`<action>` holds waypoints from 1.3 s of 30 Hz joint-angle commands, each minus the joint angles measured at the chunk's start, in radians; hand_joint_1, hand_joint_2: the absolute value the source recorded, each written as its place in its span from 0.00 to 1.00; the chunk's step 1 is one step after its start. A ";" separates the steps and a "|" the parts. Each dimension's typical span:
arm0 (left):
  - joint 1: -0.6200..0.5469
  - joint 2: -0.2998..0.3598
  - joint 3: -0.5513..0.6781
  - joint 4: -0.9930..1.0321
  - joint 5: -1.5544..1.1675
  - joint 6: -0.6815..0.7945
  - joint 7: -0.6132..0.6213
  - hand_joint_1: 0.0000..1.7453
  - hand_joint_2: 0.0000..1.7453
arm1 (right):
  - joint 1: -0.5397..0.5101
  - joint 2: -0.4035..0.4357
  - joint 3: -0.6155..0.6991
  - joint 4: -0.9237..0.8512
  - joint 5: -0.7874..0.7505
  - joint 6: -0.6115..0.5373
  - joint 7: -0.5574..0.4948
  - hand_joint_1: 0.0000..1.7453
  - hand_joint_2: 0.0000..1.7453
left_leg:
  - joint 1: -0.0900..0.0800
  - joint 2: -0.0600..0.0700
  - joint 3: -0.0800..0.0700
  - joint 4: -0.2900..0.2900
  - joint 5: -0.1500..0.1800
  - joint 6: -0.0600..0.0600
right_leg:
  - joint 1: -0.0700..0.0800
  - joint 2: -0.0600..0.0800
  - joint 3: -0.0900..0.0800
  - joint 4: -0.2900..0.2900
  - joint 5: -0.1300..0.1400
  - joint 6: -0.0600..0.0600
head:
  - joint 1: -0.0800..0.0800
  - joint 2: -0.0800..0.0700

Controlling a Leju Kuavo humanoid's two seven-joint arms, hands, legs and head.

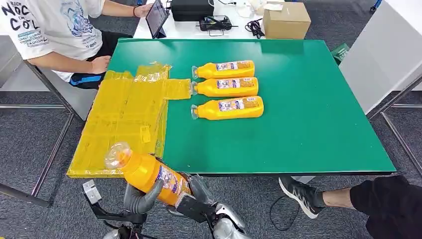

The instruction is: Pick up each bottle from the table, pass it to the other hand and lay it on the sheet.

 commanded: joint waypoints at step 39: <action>-0.650 0.146 0.136 0.395 -1.680 0.845 0.100 1.00 1.00 | 0.027 -0.012 -0.068 -0.760 -0.270 0.084 -0.014 0.00 1.00 | 0.001 -0.004 0.005 -0.001 0.002 -0.001 | 0.001 -0.004 0.006 -0.001 0.000 -0.003 | 0.000 0.000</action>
